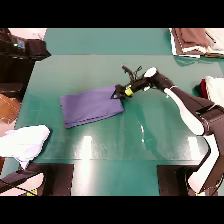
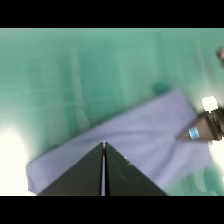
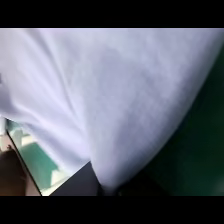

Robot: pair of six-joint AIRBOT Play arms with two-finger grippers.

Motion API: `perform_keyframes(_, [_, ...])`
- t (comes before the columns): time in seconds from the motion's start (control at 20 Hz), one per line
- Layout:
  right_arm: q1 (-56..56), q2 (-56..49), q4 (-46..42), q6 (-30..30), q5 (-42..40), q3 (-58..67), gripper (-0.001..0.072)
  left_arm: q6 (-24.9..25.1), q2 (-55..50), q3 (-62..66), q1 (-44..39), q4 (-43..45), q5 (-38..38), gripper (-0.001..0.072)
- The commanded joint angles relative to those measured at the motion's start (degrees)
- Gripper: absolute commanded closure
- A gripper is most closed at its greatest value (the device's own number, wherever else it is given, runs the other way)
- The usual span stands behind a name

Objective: Fold the shirts.

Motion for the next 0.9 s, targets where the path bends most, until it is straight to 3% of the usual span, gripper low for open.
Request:
perform_keyframes(0.0, [-4.76, 3.34, -5.18, 2.49, 0.44, 5.64, 0.0695, 0.17, 0.00, 0.00, -6.69, -0.13, 2.45, 0.0683])
perform_keyframes(0.3, [-26.16, 16.98, -22.86, 5.84, 3.06, 7.93, 0.0695, 0.13, 0.00, 0.00, -15.37, -0.15, 6.49, 0.0682])
perform_keyframes(0.65, [-52.83, 21.84, -23.82, 5.81, 2.73, 7.96, 0.0695, 0.09, 0.00, 0.00, -18.21, -1.25, 6.51, 0.0682])
perform_keyframes(0.85, [-59.84, 21.81, -23.76, 5.79, -0.35, 7.96, 0.0695, 0.07, 0.00, 0.00, -18.21, -1.33, 6.69, 0.0682])
